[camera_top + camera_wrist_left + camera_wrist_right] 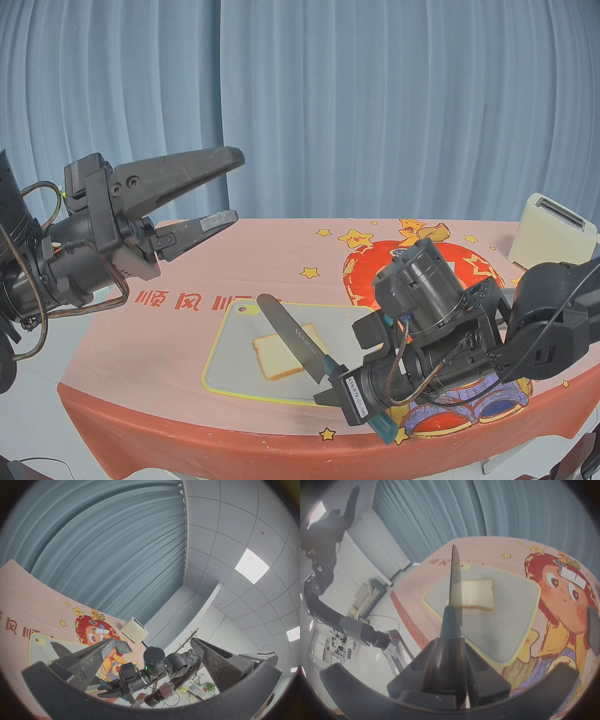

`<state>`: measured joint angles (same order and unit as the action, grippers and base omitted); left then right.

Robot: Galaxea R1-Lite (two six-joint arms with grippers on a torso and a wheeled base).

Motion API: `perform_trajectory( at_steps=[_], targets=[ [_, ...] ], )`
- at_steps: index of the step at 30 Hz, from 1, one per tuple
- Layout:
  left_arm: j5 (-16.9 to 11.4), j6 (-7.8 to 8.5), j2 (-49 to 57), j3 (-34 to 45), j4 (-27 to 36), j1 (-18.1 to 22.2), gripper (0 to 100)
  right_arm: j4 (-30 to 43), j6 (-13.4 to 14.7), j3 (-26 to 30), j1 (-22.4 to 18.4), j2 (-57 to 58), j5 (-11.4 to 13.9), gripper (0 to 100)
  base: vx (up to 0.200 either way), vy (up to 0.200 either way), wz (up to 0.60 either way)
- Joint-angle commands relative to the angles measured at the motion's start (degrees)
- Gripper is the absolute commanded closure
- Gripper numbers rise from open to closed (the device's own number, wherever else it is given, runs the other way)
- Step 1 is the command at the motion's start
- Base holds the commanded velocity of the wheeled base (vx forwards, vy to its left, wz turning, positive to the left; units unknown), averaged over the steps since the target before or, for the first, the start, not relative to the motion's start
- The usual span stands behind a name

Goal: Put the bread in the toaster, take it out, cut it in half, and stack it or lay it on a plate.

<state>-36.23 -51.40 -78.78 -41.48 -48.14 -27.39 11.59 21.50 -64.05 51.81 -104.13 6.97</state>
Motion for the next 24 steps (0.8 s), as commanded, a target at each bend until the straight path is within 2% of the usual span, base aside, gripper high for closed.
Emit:
perform_trajectory(
  at_steps=[1,5,7,9,24],
  targets=[
    [0.02,-0.02,-0.15,0.79,-0.02,-0.12,0,0.62,-0.85,0.06,0.31,-0.9,-0.12,100,0.0,0.0,0.0],
    [0.02,-0.02,-1.03,0.97,-0.2,-0.03,0,0.8,-1.38,-0.02,0.66,-1.16,-1.61,100,0.0,0.0,0.0],
    [0.02,0.07,-1.12,0.88,-0.29,-0.12,0,0.62,-1.38,-0.29,0.92,-1.78,-4.69,100,0.0,0.0,0.0],
    [0.02,0.07,-1.2,0.88,-0.29,-0.12,0,0.54,-1.38,-0.29,0.92,-1.86,-5.39,100,0.0,0.0,0.0],
    [0.02,0.07,-1.2,1.67,-0.29,-0.12,0,0.45,-0.67,-0.29,1.98,-2.13,-5.3,100,0.0,0.0,0.0]
  ],
)
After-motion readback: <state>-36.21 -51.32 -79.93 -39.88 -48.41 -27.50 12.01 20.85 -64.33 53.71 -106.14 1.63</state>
